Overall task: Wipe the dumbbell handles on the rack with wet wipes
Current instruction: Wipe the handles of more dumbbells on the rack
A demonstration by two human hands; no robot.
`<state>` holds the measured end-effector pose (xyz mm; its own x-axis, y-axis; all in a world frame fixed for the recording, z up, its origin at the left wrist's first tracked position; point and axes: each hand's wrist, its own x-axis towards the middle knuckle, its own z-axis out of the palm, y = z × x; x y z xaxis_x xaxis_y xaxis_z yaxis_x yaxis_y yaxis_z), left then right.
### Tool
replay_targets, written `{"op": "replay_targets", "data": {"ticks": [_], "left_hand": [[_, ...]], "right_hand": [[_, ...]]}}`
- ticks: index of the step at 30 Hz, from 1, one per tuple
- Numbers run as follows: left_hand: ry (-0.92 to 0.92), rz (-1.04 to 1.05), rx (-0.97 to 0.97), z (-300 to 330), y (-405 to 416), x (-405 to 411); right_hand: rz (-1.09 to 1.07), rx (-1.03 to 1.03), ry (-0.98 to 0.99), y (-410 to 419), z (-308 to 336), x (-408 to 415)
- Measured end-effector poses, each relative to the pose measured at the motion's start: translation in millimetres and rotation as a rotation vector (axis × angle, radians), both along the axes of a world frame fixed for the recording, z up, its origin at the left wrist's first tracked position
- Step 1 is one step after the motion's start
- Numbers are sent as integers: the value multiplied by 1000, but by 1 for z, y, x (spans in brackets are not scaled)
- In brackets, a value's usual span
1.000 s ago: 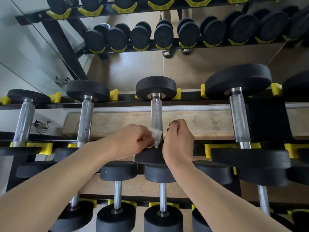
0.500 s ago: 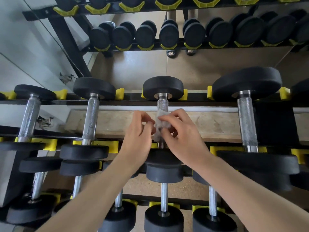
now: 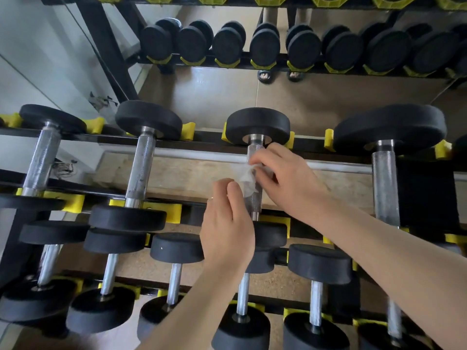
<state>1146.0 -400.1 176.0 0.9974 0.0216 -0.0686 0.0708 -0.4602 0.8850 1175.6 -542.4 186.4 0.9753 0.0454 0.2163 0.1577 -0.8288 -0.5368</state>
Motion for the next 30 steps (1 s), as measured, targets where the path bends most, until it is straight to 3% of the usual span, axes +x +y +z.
{"op": "replay_targets", "data": {"ticks": [8,15,18,24,30], "left_hand": [[14,41,55,0,0,1],[56,49,61,0,2,3],[85,44,73,4,1,2],[100,49,85,4,1,1],[91,58,92,4,0,-1]], "right_hand": [[112,9,-32,-5,-4,3],[201,40,177,-7,9,-4],[103,95,105,-12,18,12],[128,51,185,-15,17,9],[-36,60,140,4,13,9]]}}
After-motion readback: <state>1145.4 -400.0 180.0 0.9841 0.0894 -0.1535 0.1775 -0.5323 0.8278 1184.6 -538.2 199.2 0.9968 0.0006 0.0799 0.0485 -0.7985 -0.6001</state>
